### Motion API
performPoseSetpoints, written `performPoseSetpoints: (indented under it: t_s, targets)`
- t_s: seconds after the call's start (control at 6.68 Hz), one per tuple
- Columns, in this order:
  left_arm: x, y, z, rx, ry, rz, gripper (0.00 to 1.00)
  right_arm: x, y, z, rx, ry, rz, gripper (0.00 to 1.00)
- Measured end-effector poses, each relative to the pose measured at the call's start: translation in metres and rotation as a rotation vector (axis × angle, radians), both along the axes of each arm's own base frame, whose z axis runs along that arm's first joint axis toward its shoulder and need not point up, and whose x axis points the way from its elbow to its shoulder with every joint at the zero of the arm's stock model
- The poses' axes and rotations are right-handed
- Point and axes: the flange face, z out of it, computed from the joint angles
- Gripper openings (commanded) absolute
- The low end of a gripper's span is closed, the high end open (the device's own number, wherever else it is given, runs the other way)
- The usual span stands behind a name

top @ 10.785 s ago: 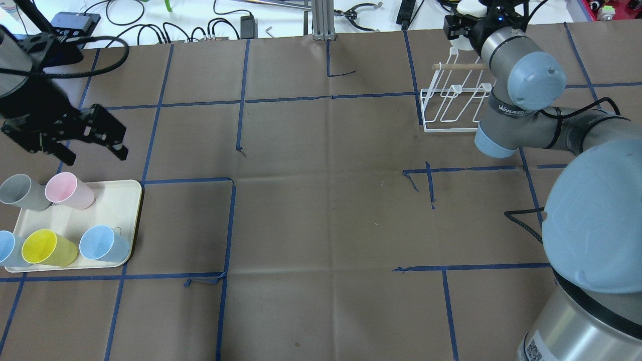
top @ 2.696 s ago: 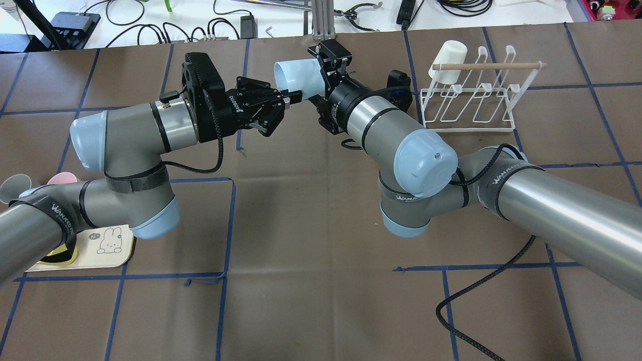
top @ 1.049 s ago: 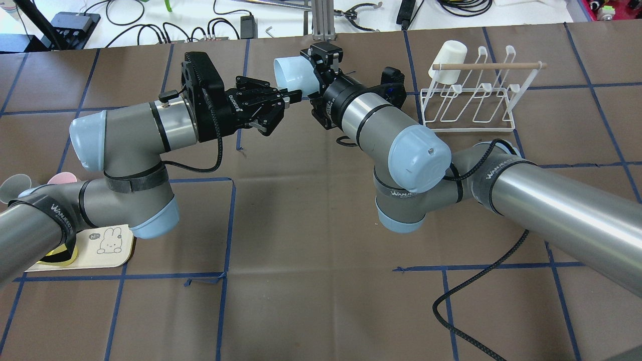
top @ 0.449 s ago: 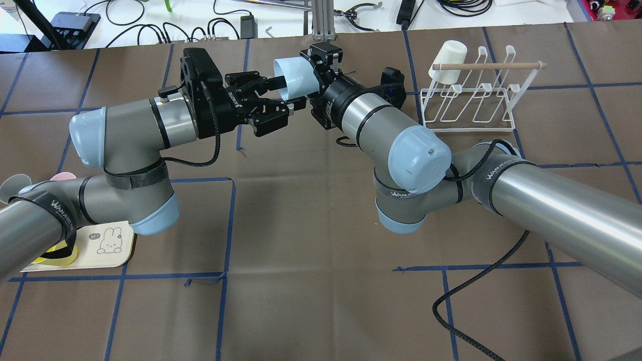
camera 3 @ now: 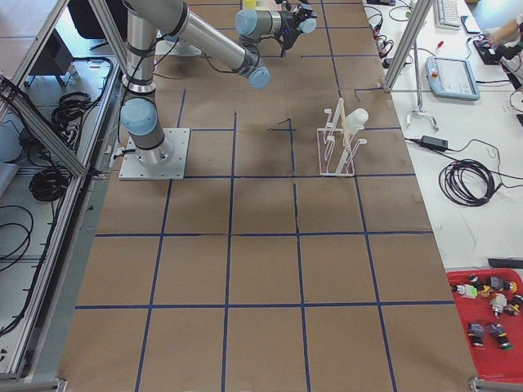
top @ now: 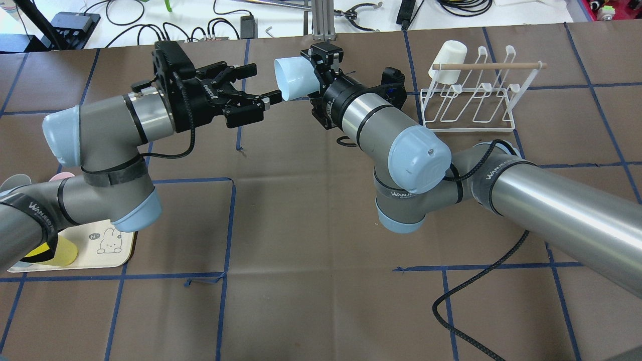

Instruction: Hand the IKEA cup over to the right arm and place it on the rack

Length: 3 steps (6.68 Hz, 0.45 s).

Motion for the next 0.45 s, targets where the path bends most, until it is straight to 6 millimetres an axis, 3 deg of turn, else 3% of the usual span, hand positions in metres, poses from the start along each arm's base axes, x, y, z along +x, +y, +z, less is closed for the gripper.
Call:
performPoseSetpoints:
  t_s: [0.15, 0.45]
  targets:
    - [0.021, -0.005, 0.001, -0.001, 0.001, 0.043, 0.99, -0.008, -0.006, -0.001, -0.001, 0.006, -0.017, 0.24]
    - [0.043, -0.02, 0.005, 0.076, -0.028, 0.216, 0.99, -0.042, -0.025, 0.002, -0.036, 0.062, -0.064, 0.2]
